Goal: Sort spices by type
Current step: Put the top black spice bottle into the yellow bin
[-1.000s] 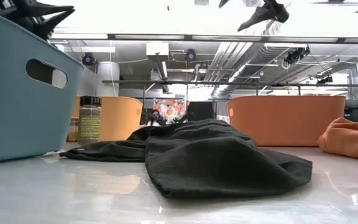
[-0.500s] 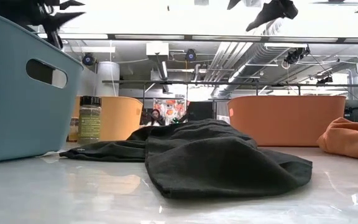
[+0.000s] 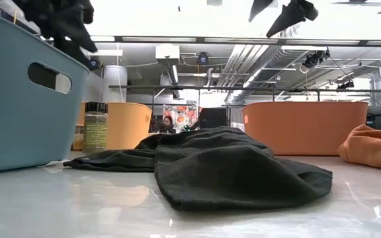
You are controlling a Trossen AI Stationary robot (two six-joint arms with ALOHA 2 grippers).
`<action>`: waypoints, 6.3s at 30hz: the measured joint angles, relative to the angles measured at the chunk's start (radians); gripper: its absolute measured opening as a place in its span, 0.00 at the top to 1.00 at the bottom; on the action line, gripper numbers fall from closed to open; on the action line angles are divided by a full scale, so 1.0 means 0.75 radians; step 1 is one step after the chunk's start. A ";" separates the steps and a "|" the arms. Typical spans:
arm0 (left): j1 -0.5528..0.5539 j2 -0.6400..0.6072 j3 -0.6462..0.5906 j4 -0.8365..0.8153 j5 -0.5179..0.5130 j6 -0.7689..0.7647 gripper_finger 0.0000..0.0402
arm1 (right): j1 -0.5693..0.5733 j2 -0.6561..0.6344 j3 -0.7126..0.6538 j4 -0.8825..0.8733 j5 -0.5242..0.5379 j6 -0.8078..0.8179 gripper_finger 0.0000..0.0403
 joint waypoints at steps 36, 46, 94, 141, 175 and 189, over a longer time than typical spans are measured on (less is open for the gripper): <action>0.045 0.520 -0.002 0.043 -0.219 0.480 0.25 | 0.001 0.000 -0.001 -0.020 0.008 -0.001 0.19; 0.038 0.530 -0.002 0.039 -0.195 0.474 0.25 | 0.001 0.000 -0.001 -0.020 0.008 -0.001 0.19; -0.128 0.905 0.071 0.010 -0.127 1.468 0.56 | 0.001 0.035 -0.002 -0.019 0.002 0.004 0.19; -0.124 0.374 0.212 1.542 0.067 0.134 0.77 | -0.035 0.327 -0.002 1.476 -0.546 -0.720 0.19; -0.124 0.406 0.213 1.484 0.079 0.190 0.56 | -0.035 0.305 0.001 1.316 -0.587 -0.698 0.51; -0.197 0.330 0.321 0.728 0.166 0.561 0.39 | -0.027 0.248 -0.001 0.802 -0.684 -0.657 0.51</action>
